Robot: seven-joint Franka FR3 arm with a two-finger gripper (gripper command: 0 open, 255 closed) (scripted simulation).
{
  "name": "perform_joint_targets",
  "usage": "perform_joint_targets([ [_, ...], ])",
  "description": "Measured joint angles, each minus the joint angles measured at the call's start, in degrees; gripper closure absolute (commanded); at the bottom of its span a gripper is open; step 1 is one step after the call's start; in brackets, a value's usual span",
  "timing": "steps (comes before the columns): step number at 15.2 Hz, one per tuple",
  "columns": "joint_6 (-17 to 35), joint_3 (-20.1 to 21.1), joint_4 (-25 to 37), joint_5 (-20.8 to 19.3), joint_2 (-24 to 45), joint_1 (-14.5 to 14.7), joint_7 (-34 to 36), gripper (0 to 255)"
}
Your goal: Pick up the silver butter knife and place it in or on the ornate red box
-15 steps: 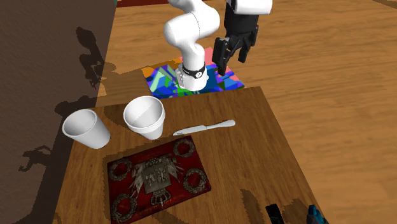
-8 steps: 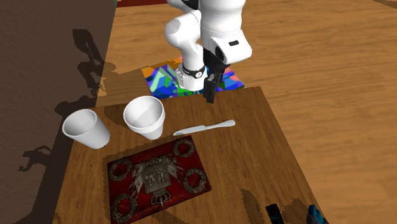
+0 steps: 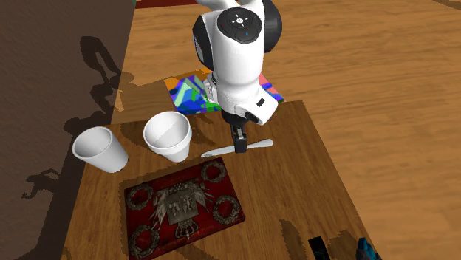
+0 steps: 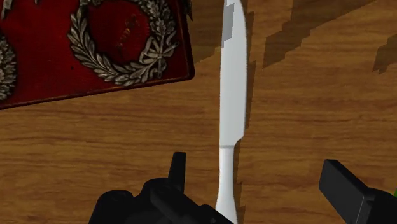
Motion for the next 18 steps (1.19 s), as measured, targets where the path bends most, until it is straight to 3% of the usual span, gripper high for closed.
perform_joint_targets([
  [8,8.01,-4.36,-2.3,0.17,6.07,2.4,-4.58,0],
  [14,8.83,-4.68,-2.67,0.15,6.51,2.46,-4.72,0],
  [15,8.85,-4.69,-2.67,0.15,6.52,2.46,-4.72,255],
  [18,8.86,-4.7,-2.67,0.15,6.52,2.46,-4.73,255],
])
